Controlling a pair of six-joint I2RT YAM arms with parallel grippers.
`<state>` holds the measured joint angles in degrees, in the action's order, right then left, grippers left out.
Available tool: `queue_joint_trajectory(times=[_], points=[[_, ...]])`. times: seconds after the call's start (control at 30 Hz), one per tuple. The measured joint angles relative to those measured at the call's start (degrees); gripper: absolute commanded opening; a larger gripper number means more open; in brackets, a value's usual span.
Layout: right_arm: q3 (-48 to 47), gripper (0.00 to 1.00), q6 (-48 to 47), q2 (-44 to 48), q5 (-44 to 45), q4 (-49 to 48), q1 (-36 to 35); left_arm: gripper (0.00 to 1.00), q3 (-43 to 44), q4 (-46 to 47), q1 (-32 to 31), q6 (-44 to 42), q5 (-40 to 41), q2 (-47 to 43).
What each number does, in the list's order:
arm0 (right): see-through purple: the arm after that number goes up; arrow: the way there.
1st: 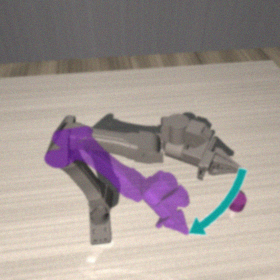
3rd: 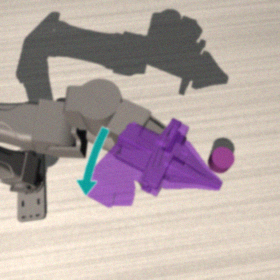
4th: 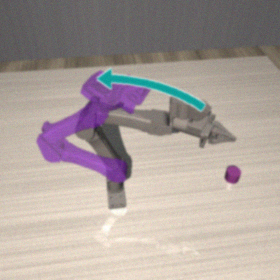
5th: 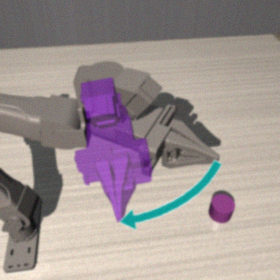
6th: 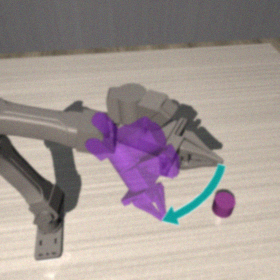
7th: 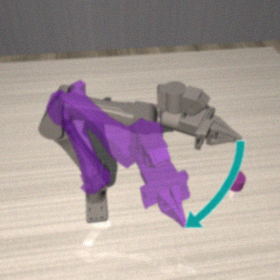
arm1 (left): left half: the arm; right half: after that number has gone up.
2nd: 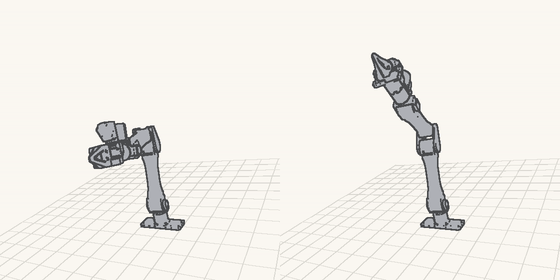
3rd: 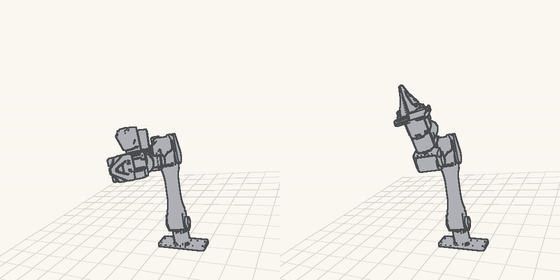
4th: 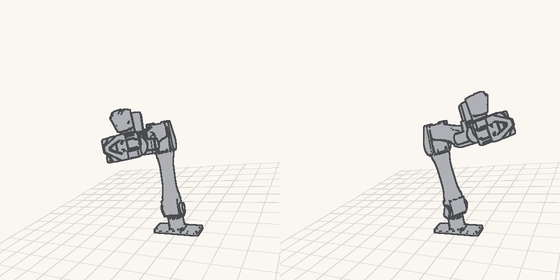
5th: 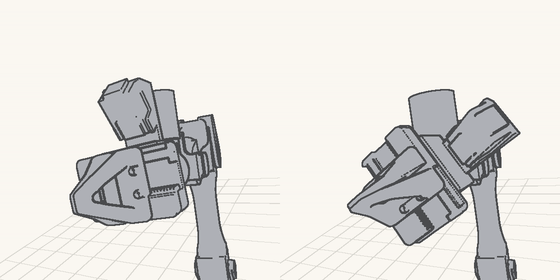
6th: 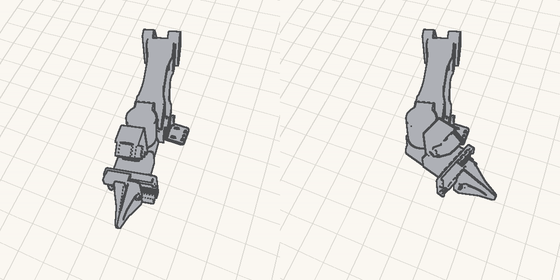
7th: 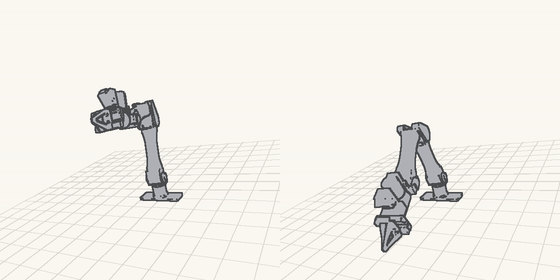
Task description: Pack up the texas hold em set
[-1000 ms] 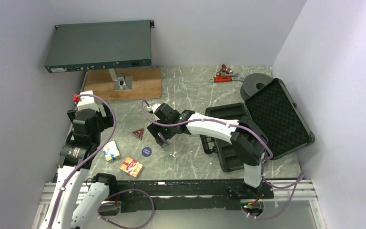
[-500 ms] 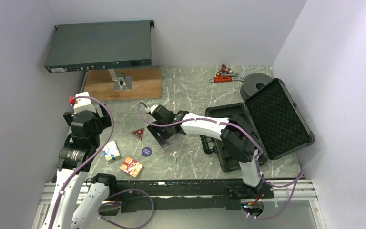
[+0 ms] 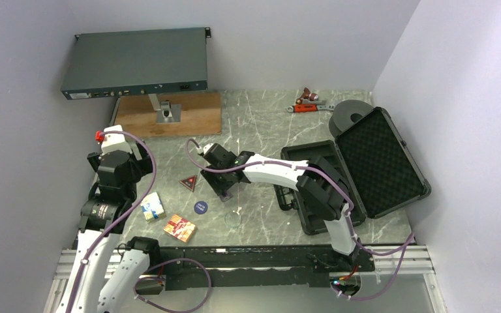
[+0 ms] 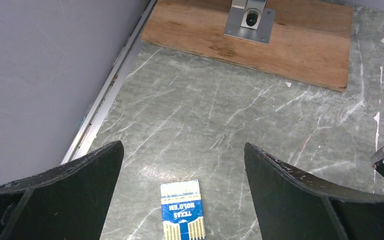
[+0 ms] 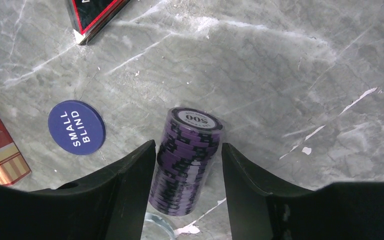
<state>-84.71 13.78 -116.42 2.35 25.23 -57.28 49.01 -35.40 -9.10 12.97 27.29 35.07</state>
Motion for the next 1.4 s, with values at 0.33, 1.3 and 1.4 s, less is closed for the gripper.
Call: queue_joint_trajectory(times=[0.33,1.3,1.4], points=[[-1.8,0.57,0.2,-1.8,-0.1,0.9,0.0,0.97,0.0,0.0,0.0,0.0,0.0,0.2],[-2.8,0.57,1.3,-3.5,1.1,3.9,-0.3,0.97,0.0,0.0,0.0,0.0,0.0,0.4],[-2.8,0.31,1.6,-3.5,1.0,3.9,-0.4,0.97,0.0,0.0,0.0,0.0,0.0,0.4]])
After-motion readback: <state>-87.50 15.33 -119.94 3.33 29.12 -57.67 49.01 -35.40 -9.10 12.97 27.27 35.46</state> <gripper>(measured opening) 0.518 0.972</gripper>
